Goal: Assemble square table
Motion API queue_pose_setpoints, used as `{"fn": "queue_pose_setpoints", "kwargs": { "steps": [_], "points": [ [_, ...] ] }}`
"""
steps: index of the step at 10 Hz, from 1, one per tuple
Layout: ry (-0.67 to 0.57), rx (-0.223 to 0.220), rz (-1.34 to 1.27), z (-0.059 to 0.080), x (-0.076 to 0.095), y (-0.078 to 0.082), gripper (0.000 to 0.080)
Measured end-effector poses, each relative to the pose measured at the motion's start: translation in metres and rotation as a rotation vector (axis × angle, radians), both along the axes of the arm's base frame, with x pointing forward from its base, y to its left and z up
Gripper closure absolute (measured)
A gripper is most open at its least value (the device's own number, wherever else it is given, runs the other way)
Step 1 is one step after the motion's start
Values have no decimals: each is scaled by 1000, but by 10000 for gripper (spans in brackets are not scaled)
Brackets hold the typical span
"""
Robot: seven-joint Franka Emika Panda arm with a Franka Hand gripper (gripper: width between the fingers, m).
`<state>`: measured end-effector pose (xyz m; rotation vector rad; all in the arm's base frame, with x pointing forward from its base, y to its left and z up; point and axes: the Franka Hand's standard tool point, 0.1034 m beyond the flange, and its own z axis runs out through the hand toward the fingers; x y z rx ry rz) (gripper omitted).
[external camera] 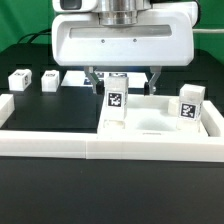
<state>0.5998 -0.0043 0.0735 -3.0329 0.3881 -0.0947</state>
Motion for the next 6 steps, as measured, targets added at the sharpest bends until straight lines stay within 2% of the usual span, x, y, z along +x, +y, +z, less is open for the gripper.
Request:
{"fn": "queue_pose_setpoints", "kwargs": {
  "steps": [1,2,3,6],
  "points": [
    [2,3,-33,0,0,0,284],
    [9,9,-110,0,0,0,423],
    [14,13,-172,-1,0,1,509],
    [27,27,-343,-1,0,1,509]
  ]
}}
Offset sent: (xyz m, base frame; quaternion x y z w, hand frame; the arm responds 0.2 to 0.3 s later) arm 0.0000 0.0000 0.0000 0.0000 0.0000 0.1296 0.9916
